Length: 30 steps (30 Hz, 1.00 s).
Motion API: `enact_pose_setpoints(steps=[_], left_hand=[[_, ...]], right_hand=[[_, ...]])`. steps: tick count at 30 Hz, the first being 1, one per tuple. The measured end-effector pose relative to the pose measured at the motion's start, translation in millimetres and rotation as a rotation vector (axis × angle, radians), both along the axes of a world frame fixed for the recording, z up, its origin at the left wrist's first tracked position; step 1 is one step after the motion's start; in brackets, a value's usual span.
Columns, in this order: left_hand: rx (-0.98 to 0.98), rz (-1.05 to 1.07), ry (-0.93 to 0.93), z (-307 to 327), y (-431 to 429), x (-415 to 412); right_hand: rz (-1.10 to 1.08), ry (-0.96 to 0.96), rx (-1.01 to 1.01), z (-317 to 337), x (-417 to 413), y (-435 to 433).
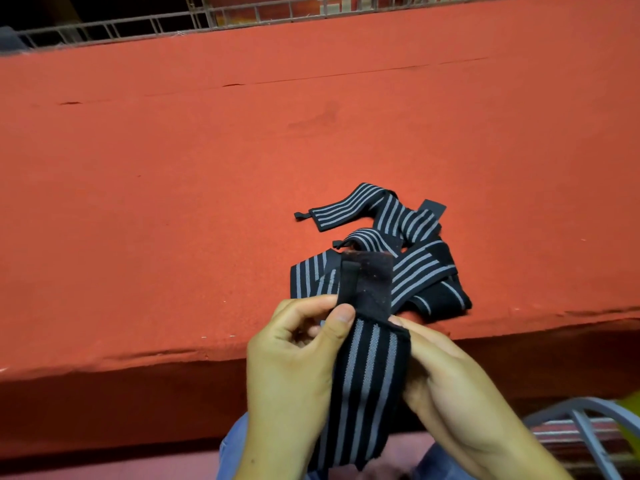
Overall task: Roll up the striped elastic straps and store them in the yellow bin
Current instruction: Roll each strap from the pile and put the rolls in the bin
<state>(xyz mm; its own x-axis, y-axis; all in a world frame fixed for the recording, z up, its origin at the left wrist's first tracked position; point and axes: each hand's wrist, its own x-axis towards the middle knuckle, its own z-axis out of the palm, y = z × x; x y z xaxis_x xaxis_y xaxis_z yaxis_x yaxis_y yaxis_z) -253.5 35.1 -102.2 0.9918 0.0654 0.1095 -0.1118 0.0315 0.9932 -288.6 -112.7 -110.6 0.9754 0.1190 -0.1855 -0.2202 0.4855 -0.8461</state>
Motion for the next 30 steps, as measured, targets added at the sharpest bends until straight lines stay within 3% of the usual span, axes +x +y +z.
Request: enact_pose_setpoints(steps=[9, 14, 16, 19, 23, 30], left_hand=[[-0.063, -0.021, 0.083, -5, -5, 0], [-0.055, -0.056, 0.065, -4, -6, 2], [0.035, -0.040, 0.049, -14, 7, 15], [0.335, -0.016, 0.169, -44, 41, 43], [0.598, -0.213, 0.359, -82, 59, 49], [0.650, -0.162, 0.431, -92, 55, 35]], right_hand=[[-0.008, 0.006, 0.101, 0, 0, 0], [-0.026, -0.091, -0.241, -6, -4, -4], [-0.082, -0.068, -0.242, -8, -4, -11], [-0.123, -0.011, -0.108, -11, -8, -25], [-0.171, 0.051, -0.081, -13, -13, -33], [-0.233, 0.121, -0.086, -14, -16, -35]])
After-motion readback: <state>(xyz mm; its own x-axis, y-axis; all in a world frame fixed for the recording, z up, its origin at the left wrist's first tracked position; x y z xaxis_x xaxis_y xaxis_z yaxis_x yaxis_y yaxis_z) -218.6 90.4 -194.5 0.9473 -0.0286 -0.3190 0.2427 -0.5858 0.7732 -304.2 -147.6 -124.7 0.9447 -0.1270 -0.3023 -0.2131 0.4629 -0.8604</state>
